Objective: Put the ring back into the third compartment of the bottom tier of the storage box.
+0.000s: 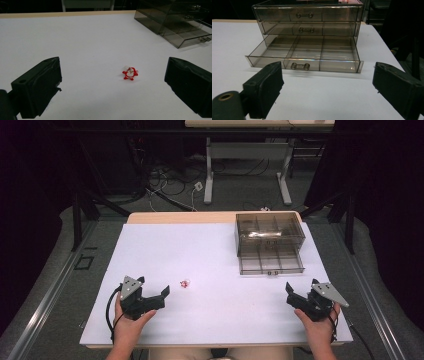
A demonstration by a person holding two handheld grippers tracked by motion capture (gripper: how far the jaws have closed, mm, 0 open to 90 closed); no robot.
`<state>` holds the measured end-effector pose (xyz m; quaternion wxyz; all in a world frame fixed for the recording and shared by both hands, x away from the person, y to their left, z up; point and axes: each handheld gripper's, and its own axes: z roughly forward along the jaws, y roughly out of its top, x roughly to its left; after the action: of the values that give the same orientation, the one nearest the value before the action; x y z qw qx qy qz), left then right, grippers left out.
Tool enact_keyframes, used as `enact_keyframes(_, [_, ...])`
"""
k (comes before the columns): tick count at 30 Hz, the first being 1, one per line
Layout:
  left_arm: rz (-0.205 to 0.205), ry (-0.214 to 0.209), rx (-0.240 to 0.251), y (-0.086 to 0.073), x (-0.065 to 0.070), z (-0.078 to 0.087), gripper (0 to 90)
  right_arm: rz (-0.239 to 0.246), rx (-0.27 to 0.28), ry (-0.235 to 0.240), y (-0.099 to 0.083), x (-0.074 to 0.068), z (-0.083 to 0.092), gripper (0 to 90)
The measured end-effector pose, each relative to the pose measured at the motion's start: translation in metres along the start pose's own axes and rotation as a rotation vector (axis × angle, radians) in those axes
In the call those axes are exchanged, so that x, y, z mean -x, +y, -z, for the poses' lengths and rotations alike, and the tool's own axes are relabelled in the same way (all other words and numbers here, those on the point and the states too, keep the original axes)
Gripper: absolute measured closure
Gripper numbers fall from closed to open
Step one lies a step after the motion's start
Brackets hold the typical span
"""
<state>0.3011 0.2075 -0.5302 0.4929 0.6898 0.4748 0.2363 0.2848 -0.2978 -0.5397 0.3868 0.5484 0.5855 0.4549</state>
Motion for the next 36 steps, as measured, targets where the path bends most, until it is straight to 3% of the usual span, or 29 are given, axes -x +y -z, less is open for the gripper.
enact_keyframes(3, [0.004,-0.006,-0.005,0.001,0.001,-0.002,1.0,0.014,-0.036,0.015,0.000,-0.001,0.003,12.0])
enact_keyframes(8, [0.016,-0.023,-0.006,0.004,0.004,-0.009,1.0,0.037,-0.031,0.037,-0.001,-0.004,0.003,14.6])
enact_keyframes(10, [0.013,-0.023,-0.009,0.005,0.005,-0.010,1.0,0.043,-0.058,0.043,0.000,-0.005,0.005,14.6])
enact_keyframes(11, [0.020,-0.028,-0.008,0.005,0.005,-0.010,1.0,0.043,-0.032,0.043,-0.001,-0.006,0.004,14.7])
enact_keyframes(25, [-0.012,-0.020,-0.012,0.018,0.013,-0.020,9.7,0.042,-0.045,0.054,-0.004,-0.011,0.003,14.8])
enact_keyframes(36, [-0.008,-0.008,-0.029,0.025,0.013,-0.030,14.7,0.044,-0.043,0.043,-0.005,-0.010,0.001,15.0])
